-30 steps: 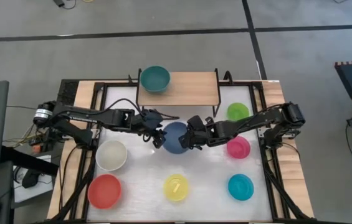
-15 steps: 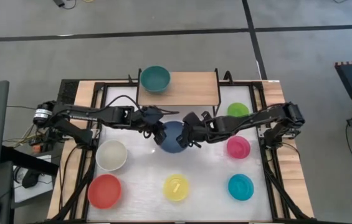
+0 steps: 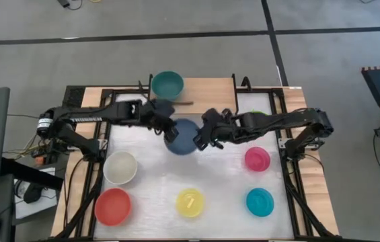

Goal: Place and stack bowls onto a shelf
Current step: Stack the blue bowl on top of the green bowl on the shelf, then stack the gray bowl on top of the blue bowl on the shelf

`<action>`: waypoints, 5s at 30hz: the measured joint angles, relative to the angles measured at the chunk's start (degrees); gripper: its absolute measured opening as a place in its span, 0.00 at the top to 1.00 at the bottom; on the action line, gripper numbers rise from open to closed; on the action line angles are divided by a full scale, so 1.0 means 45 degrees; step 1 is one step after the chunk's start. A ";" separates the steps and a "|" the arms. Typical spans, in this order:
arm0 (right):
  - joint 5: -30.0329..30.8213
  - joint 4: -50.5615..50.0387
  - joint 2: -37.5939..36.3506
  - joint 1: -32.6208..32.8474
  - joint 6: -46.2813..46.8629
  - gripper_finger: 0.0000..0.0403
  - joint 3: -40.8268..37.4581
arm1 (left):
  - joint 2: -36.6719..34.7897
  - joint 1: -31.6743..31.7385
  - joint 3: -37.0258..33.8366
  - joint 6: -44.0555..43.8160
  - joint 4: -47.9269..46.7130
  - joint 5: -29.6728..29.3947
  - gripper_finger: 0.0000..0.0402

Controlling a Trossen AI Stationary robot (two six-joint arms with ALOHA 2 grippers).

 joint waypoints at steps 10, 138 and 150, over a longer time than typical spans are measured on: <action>0.1659 -0.2169 -0.1393 0.0076 0.0961 0.37 0.0147 | 0.0010 0.4379 0.2477 0.2494 -0.1369 0.0001 1.00; -0.6179 0.8968 1.3425 -0.0453 0.1681 0.43 0.8244 | -0.4551 -0.6645 0.0204 -0.7342 -1.0149 -0.1916 0.74; -0.5711 0.6079 1.2379 -0.0079 0.1435 0.94 0.8253 | -0.4551 -0.6644 0.0204 -0.7582 -1.0158 -0.2320 0.74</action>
